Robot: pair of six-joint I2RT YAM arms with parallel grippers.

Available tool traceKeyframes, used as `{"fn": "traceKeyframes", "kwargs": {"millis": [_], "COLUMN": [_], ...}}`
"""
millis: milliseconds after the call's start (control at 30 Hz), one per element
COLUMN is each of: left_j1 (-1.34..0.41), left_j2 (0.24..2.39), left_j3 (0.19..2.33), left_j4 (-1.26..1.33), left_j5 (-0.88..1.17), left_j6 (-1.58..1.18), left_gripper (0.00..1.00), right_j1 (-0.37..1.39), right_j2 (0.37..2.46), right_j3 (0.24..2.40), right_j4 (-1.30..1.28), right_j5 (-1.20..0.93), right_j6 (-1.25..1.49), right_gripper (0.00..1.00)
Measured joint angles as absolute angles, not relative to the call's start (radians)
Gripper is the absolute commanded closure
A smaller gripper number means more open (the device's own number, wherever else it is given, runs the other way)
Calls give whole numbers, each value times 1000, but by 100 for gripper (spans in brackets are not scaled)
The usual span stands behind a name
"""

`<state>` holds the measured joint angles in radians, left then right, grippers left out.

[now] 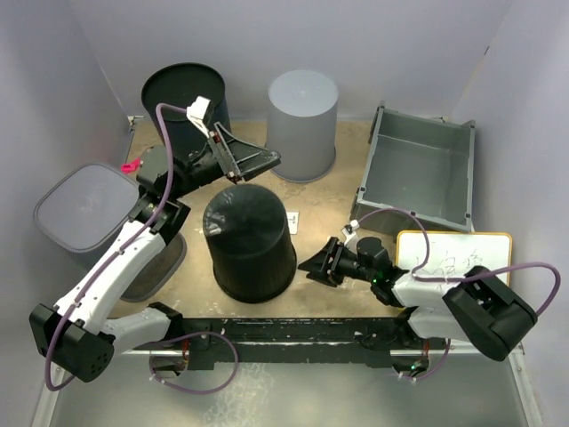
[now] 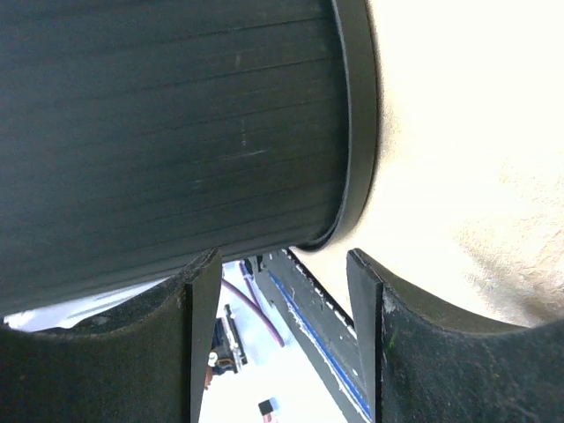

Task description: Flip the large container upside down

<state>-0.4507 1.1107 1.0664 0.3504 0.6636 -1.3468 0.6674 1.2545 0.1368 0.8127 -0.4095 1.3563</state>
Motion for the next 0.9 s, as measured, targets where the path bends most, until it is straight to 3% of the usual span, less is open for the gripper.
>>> {"fn": "traceKeyframes", "kwargs": {"millis": [300,633,767,900], "left_j1": [-473,-499,-500,-501], "left_j2": [1119,1173,1175,1176], "left_j3": [1127,1158,1187,1205], "left_j4": [311,269,224,213], "left_j5": [638,614,609,605], "left_j6": [-1268,-1222,-1183,-1155], "left_gripper": [44,44,44,44], "right_j1": [696,886,852,819], "right_j2": [1242,1631,1540,1352], "right_j3": [250,582,619,780], "right_j4": [645,798,674,342], "right_j5": [-391,-384,-356,-204], "right_j6": [1269,1256,1170,965], "right_gripper": [39,42,36,29]}}
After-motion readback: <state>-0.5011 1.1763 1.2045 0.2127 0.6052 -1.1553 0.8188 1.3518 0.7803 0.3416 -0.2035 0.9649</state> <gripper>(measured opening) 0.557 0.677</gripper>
